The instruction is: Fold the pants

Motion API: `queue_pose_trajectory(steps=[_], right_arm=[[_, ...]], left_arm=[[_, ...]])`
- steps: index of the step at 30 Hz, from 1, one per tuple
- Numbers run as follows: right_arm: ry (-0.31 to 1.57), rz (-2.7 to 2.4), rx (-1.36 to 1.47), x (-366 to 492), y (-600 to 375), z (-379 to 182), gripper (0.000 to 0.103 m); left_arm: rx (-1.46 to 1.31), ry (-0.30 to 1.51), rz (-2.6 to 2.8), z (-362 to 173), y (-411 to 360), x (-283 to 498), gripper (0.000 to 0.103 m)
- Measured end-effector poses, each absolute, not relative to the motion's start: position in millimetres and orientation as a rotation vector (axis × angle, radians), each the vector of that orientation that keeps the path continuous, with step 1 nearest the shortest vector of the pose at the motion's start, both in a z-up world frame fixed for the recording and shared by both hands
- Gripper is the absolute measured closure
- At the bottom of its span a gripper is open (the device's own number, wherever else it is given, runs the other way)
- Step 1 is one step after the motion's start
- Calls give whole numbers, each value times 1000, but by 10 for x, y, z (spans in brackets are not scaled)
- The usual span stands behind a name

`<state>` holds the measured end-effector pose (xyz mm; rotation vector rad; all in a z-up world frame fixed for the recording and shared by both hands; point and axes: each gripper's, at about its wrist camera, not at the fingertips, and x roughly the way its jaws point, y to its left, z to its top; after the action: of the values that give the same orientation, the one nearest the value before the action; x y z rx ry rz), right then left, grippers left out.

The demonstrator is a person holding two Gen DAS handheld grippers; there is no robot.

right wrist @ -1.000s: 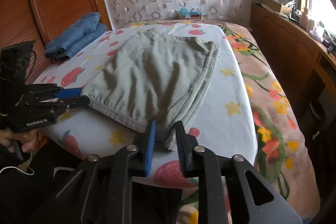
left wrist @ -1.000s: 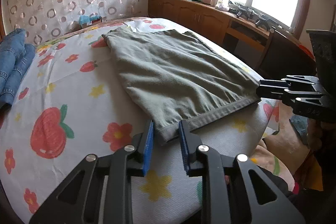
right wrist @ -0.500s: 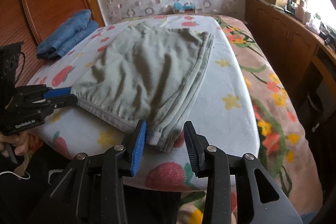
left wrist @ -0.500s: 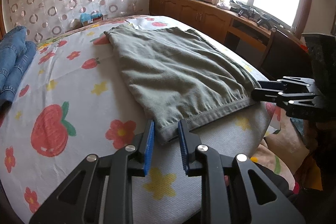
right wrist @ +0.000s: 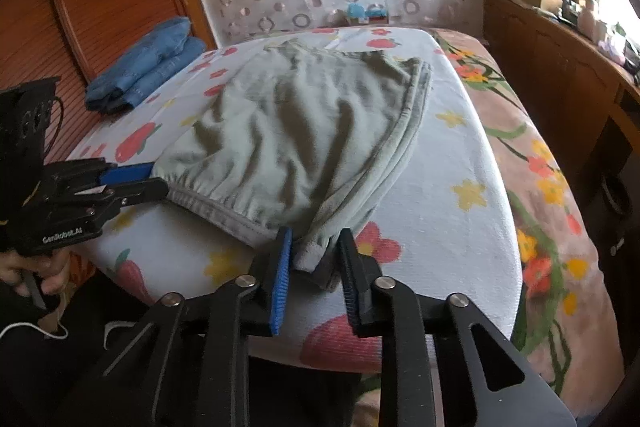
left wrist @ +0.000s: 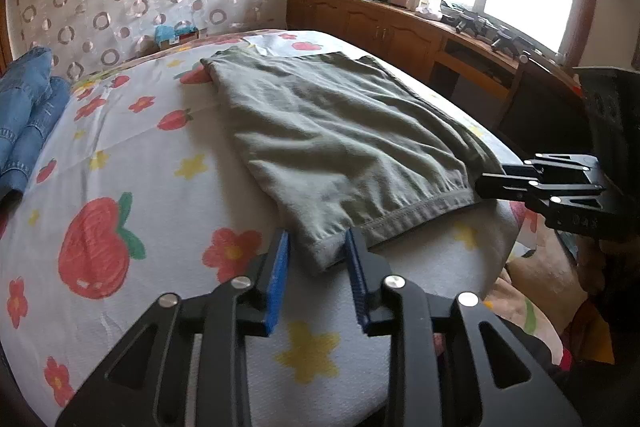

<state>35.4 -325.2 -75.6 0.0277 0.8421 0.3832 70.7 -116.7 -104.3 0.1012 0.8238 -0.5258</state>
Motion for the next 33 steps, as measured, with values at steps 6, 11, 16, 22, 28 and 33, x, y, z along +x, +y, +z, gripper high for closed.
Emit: queue_pose_trajectory(steps=[6, 11, 16, 22, 28, 33], right_arm=[[830, 388, 30, 341, -3266, -767, 84], [827, 389, 29, 340, -3268, -769, 84], [826, 388, 29, 338, -3269, -771, 84], [824, 390, 31, 336, -3272, -775, 84], [821, 389, 27, 331, -3271, -772, 84], [822, 390, 32, 327, -3276, -770, 84]], left_arm=[[110, 822, -520, -1028, -1186, 709, 74], [105, 820, -508, -1018, -1192, 751, 74], [85, 817, -484, -1006, -1162, 811, 67], [82, 824, -466, -1059, -1127, 845, 58], [48, 796, -451, -1113, -1083, 820, 53], [33, 814, -468, -1097, -1071, 830, 58]])
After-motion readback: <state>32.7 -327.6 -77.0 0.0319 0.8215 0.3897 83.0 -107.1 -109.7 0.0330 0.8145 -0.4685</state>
